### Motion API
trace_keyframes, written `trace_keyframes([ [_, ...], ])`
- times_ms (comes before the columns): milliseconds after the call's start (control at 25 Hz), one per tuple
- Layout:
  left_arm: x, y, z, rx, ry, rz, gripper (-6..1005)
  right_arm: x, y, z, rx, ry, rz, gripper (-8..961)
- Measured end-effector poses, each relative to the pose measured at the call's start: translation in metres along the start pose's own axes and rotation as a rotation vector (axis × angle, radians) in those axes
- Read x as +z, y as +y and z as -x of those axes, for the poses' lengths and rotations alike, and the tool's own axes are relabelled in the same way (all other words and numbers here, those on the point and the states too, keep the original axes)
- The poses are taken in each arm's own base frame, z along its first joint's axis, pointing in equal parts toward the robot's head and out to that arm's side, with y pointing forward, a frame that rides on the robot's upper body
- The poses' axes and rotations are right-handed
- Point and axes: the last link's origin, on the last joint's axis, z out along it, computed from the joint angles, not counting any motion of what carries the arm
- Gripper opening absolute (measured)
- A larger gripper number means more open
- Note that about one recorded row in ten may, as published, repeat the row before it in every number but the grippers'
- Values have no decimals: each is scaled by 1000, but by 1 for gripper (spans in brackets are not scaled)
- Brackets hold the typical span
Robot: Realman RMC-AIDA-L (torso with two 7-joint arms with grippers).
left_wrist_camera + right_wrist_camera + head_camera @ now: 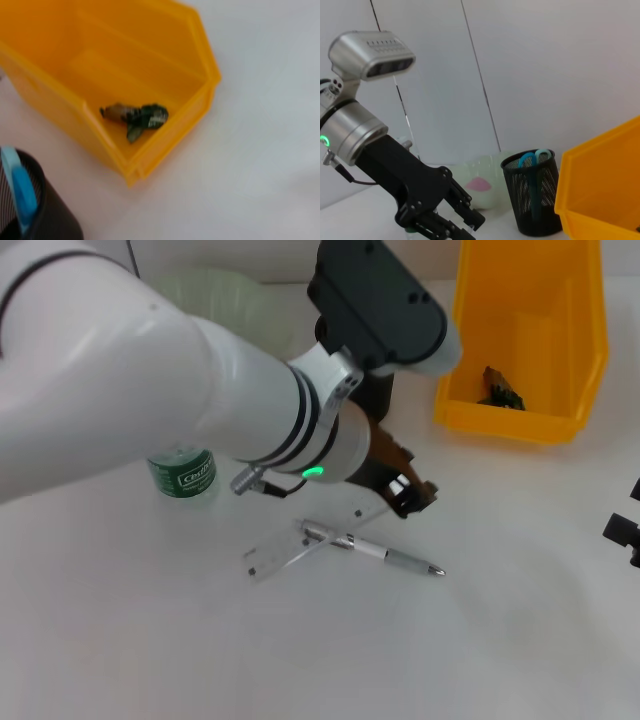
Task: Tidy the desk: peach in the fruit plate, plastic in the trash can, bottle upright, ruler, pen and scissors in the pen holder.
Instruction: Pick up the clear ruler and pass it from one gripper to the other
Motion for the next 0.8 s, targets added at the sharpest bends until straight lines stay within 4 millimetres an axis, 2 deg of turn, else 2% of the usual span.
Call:
trace_keyframes([
  [280, -25, 1, -27, 38, 85, -11, 385, -3, 13, -3, 34, -52, 41, 692],
  [360, -32, 1, -35, 49, 116, -16, 385, 5, 26, -16, 77, -103, 57, 692],
  [520, -41, 3, -50, 73, 169, -25, 385, 13, 37, -25, 102, -158, 64, 691],
  [560, -42, 3, -52, 77, 180, -27, 385, 22, 43, -27, 121, -186, 80, 690],
  [800, -53, 6, -69, 106, 272, -38, 384, 37, 51, -25, 166, -263, 101, 685],
])
